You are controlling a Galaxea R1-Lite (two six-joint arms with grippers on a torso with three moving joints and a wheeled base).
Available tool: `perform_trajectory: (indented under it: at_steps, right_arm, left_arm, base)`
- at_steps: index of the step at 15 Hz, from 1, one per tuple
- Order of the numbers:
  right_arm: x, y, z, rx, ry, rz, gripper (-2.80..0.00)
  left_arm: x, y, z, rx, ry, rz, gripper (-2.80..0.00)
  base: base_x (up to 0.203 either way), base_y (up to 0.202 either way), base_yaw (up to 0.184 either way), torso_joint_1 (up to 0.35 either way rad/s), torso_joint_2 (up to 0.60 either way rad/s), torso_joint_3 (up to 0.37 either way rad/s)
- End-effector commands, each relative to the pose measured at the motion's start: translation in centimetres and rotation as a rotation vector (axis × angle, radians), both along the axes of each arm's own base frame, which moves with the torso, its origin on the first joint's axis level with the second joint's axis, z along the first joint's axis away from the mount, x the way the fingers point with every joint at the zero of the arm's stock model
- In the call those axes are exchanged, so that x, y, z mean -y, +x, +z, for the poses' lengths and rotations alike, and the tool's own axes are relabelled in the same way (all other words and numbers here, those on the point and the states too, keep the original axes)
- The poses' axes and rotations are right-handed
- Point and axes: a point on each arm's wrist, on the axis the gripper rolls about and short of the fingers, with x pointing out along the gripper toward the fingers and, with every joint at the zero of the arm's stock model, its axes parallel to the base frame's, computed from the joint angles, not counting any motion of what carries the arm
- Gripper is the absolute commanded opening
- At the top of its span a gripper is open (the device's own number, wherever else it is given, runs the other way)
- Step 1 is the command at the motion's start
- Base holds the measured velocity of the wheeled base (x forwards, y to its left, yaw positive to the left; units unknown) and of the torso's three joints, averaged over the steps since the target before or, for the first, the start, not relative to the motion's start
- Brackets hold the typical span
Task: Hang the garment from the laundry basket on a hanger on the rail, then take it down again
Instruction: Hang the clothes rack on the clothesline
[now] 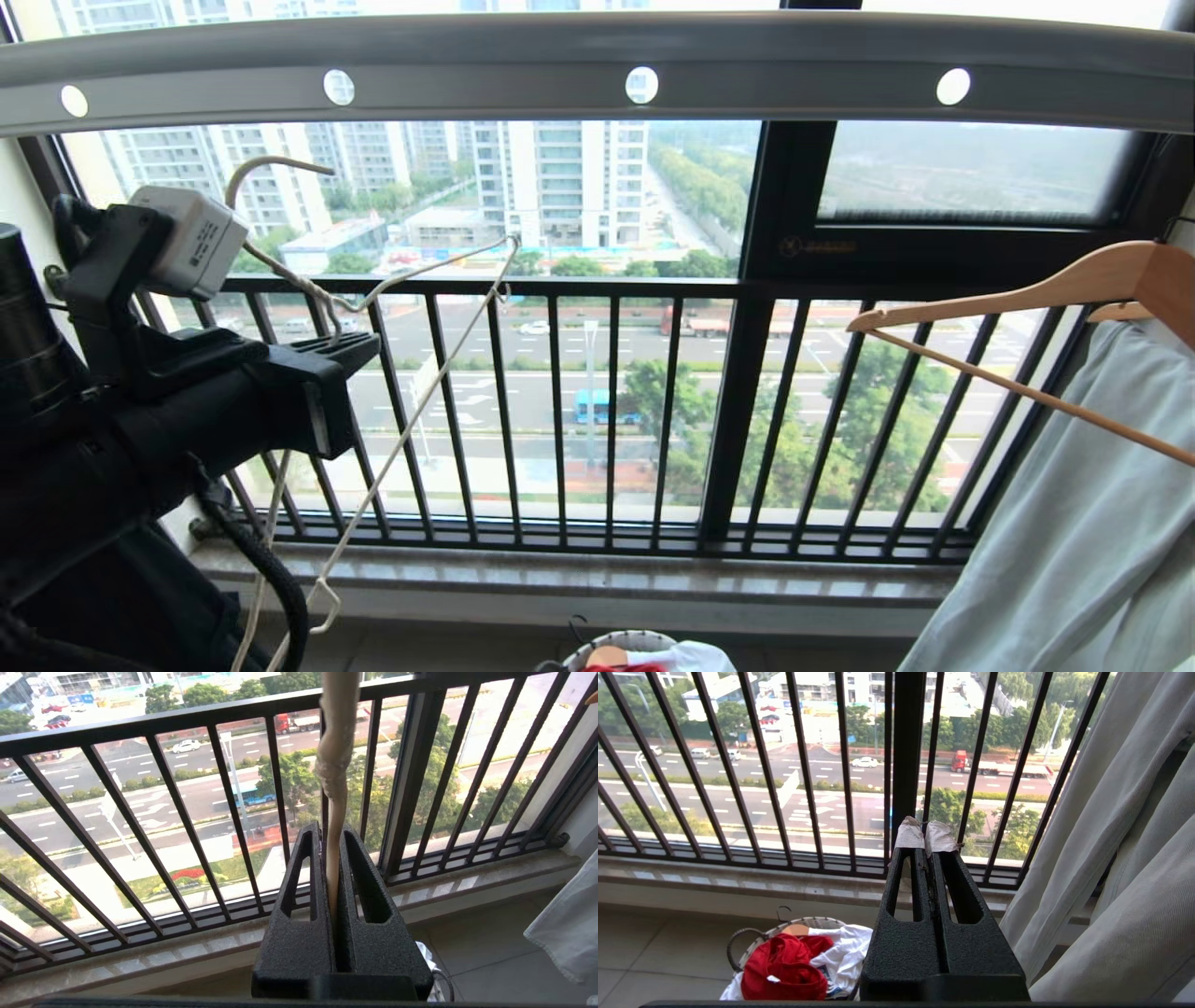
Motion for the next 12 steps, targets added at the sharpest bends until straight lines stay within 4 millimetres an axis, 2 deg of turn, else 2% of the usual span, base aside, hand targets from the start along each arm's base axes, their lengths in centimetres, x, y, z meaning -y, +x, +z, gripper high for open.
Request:
perform_trajectory:
  at_steps: [1,2,4,8,12]
  right_arm:
    - [0.0,0.0,0.0,-0.003,-0.001,0.001,-2.80]
    - [0.0,0.0,0.0,-0.003,0.001,0.001,-2.80]
    - [0.0,0.0,0.0,-0.003,-0.001,0.001,-2.80]
    - [0.0,0.0,0.0,-0.003,-0.001,0.002,-2.80]
    - [0.0,0.0,0.0,-0.003,-0.001,0.003,-2.80]
  left_arm:
    - [0.1,1.6,-0.6,0.135,0.012,0.040,-2.80]
    - [0.1,2.2,-0.4,0.218,0.001,0.074,-2.80]
    - [0.3,3.4,-1.2,0.262,0.059,0.157,-2.80]
    - [0.4,3.1,-1.1,0.272,0.057,0.150,-2.80]
    - [3.6,2.4,-1.6,0.256,0.059,0.026,-2.80]
  base:
    - [0.000,0.000,0.000,0.000,0.00,0.000]
    - [0.000,0.000,0.000,0.000,0.00,0.000]
    - [0.000,0.000,0.000,0.000,0.00,0.000]
    - [0.000,0.000,0.000,0.000,0.00,0.000]
    - [0.000,0.000,0.000,0.000,0.00,0.000]
